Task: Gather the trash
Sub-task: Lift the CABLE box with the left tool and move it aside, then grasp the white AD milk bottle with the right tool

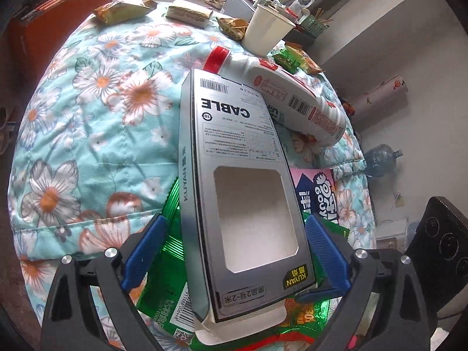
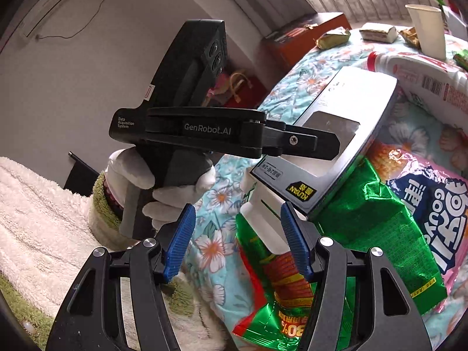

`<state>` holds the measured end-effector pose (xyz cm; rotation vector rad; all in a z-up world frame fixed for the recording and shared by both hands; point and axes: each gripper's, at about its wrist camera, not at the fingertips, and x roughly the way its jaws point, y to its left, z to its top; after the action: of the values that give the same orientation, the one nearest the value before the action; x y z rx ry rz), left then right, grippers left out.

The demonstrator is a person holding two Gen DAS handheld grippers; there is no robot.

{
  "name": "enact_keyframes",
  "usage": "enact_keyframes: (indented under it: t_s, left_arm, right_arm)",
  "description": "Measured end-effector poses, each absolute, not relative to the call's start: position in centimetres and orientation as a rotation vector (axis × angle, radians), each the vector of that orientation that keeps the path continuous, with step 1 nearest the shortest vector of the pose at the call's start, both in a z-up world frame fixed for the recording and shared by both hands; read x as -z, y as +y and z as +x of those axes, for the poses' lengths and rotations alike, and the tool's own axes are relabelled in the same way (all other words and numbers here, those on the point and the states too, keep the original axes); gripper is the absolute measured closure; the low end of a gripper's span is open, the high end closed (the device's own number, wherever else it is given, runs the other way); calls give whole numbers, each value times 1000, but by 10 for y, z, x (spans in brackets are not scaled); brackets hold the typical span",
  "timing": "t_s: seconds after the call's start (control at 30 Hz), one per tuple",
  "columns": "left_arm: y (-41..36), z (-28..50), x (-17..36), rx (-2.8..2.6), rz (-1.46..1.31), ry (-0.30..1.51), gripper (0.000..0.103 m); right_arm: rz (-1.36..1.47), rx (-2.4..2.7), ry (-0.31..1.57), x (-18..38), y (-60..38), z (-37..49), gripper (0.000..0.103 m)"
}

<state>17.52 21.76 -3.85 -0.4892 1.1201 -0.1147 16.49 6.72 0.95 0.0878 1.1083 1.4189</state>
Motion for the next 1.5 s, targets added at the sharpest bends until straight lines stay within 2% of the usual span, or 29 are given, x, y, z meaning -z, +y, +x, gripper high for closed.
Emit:
enact_keyframes:
  t_s: [0.2,0.4,1.0,1.13,1.33,1.5]
  left_arm:
    - [215,175,30,73,-408,1110,9]
    - [193,183,28,46,-212,1106,9]
    - [185,188,39,22,-130,1130,8]
    - [190,181,39,26,-140,1115,13]
    - [198,176,37,8,-177,1073,15]
    - [200,170,29,-28,-173,1022,17]
  right_arm:
    - [142,-1407,1041,-20,34,158,45]
    - [236,-1317,1043,-14,1,165,44]
    - [257,-1220,1036,-19,-12,172,41]
    - [259,-1175,988,-37,-21,191,41]
    - [121,-1035,907,-66,0,247,37]
    - [-158,-897,893,-61,43,298,37]
